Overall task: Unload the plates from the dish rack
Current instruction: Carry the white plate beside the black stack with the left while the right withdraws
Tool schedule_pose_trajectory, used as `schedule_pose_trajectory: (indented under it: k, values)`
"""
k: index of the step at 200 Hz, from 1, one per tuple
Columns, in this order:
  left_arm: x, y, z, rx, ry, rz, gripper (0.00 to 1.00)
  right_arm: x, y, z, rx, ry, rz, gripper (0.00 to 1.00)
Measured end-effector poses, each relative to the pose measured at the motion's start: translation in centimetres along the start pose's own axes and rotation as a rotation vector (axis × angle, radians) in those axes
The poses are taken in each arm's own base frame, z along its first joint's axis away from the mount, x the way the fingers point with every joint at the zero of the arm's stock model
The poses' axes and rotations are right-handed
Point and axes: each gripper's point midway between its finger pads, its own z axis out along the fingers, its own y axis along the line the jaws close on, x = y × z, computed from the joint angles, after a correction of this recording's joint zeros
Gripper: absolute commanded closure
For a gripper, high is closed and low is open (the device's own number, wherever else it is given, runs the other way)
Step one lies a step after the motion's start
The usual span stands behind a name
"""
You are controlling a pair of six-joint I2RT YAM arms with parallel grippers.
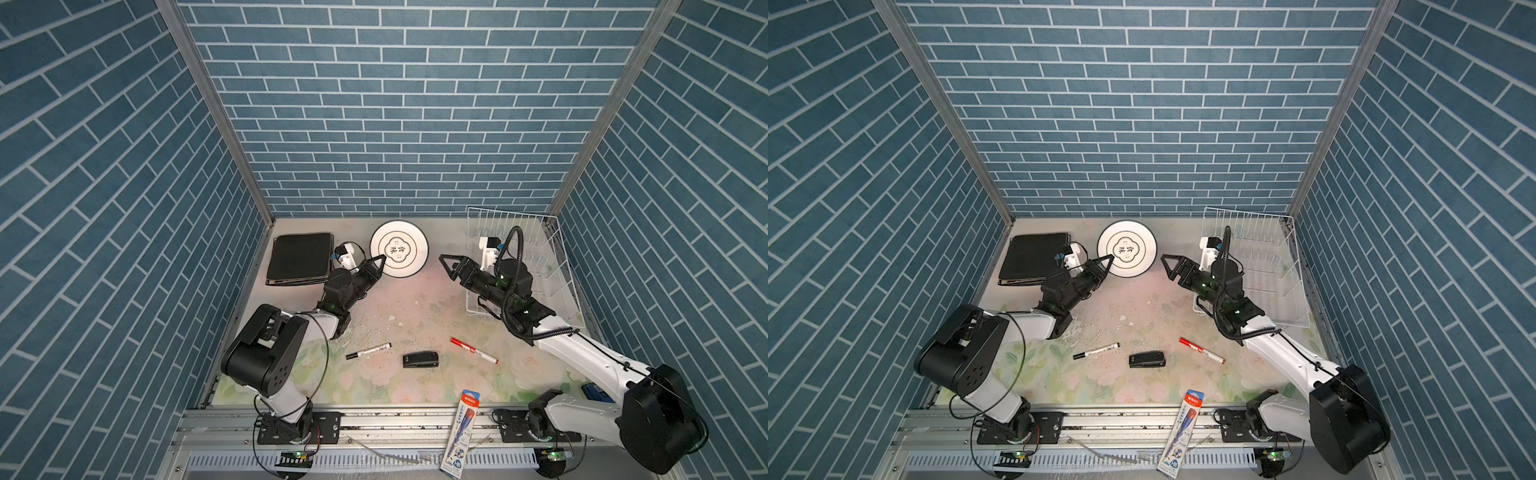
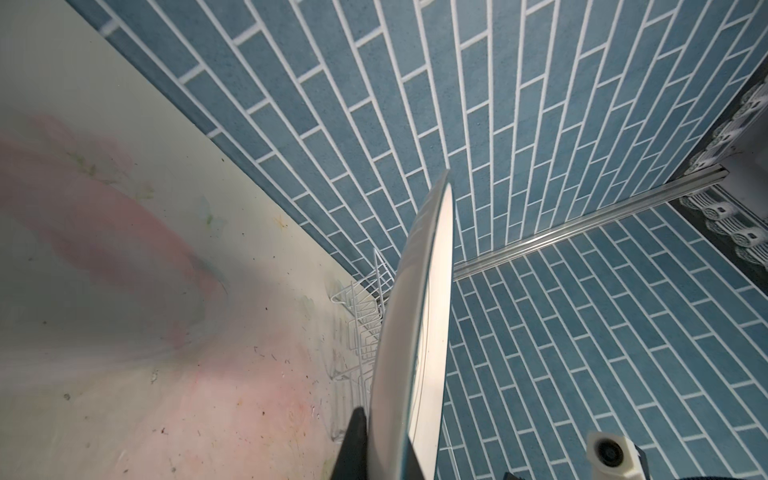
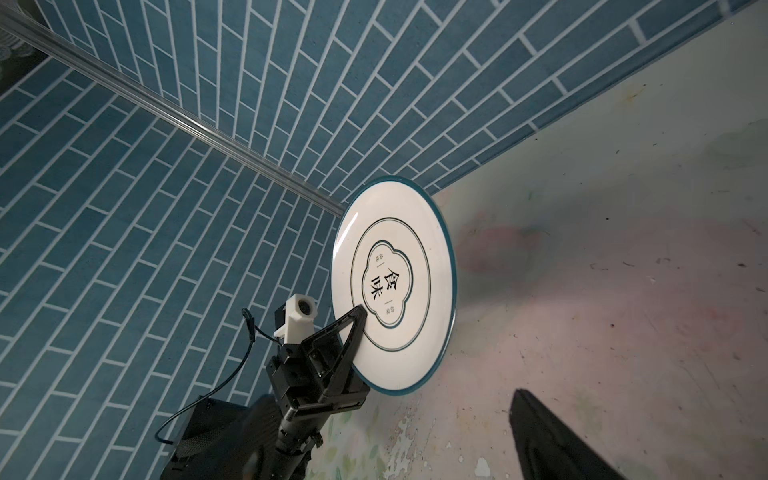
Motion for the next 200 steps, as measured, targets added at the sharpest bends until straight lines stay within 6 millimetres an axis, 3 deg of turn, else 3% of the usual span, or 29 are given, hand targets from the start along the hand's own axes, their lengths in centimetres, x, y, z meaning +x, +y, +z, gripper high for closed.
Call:
schedule_pose_trajectory:
  k: [42,96,135,200]
  values:
    - [-0.5,2.0,0.9,-0.109,-0.02,0.004,1.0,-1.0,-2.0,-0.3,0.096,-0.001,-0.011,0.12]
    - [-3.0,2.3,3.0,-0.164,-0.072,0.014,1.0,-3.1,-2.9,0.1,0.143,-0.015,-0.01,0.12]
    - [-2.9,5.8,4.4,-0.3,-0.04,-0.021,1.0,-3.6,-3.7,1.2,0.171,0.007,0.003,0.12]
    - [-2.5,9.5,5.6,-0.403,0.003,-0.099,1.0,-3.6,-4.7,2.6,0.185,0.048,0.023,0.12]
